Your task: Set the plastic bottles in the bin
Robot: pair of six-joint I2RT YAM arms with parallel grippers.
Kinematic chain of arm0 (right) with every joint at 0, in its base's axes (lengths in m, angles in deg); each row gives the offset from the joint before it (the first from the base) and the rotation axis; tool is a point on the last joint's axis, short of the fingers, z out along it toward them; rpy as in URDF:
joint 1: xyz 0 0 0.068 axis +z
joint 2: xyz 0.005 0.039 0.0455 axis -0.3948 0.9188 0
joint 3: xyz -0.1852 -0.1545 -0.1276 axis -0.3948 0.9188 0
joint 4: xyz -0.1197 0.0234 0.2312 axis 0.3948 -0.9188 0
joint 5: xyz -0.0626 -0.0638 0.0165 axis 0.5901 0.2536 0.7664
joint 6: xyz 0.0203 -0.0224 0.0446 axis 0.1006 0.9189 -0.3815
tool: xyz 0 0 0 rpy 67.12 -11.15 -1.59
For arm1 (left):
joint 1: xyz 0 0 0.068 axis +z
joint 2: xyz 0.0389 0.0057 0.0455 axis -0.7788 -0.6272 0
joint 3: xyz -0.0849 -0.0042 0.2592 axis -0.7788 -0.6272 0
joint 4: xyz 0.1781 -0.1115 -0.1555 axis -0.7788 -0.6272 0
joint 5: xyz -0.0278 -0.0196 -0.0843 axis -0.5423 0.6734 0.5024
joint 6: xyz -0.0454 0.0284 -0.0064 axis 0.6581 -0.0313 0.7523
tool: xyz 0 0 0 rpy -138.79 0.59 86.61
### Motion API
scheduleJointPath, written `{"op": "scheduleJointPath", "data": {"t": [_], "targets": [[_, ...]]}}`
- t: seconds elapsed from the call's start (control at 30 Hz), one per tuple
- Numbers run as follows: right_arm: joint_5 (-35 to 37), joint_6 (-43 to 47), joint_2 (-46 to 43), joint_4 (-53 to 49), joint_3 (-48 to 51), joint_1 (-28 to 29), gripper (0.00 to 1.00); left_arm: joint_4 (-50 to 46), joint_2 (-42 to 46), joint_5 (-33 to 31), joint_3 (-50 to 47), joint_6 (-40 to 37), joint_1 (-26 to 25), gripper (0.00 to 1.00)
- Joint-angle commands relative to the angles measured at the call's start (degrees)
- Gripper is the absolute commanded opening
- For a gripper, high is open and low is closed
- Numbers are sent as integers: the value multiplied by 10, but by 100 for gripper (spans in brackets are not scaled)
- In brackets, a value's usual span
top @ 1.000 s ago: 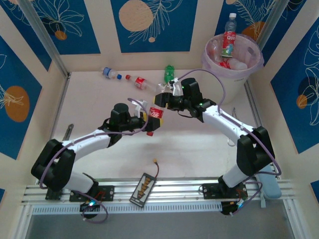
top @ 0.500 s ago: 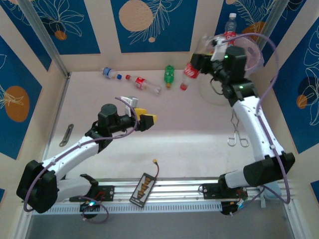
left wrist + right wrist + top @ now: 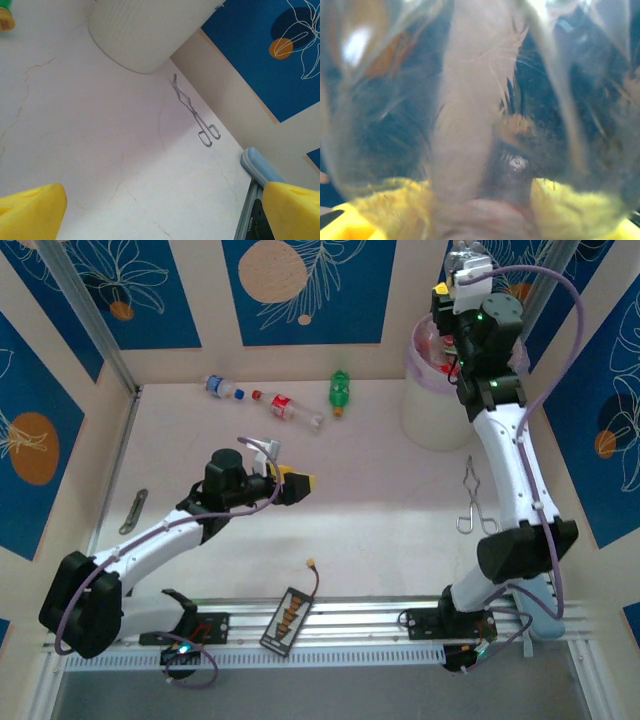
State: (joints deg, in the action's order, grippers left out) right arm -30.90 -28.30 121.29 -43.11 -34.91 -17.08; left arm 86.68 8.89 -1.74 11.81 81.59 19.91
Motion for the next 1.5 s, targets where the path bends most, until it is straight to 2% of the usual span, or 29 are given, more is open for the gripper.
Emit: {"op": "scheduleJointPath", "data": {"t": [0.0,0.27,0.53,0.67,0.9,1.03,1.13,1.33,1.47], "targets": [[41,112,34,53,-20,-17,53,3,-9,-5,1,-8,4,100],[24,132,58,54,12,-54,52,11,-24,-7,-1,-4,4,100],[26,194,63,54,79,-51,53,11,-38,-6,1,-6,4,100],[17,190,67,30,90,-60,54,4,-43,-13,1,-15,4,100],[-15,185,70,-15,96,-63,63,24,-63,-7,-3,-4,4,100],[-17,183,65,-30,99,-64,75,25,-69,-5,-1,-3,4,100],[-31,168,61,-61,86,-69,84,24,-71,-6,0,-2,4,100],[-81,78,51,-182,-4,-78,92,31,-78,-4,0,2,4,100],[-79,6,69,-268,-98,-88,93,42,-86,-1,0,8,4,100]]}}
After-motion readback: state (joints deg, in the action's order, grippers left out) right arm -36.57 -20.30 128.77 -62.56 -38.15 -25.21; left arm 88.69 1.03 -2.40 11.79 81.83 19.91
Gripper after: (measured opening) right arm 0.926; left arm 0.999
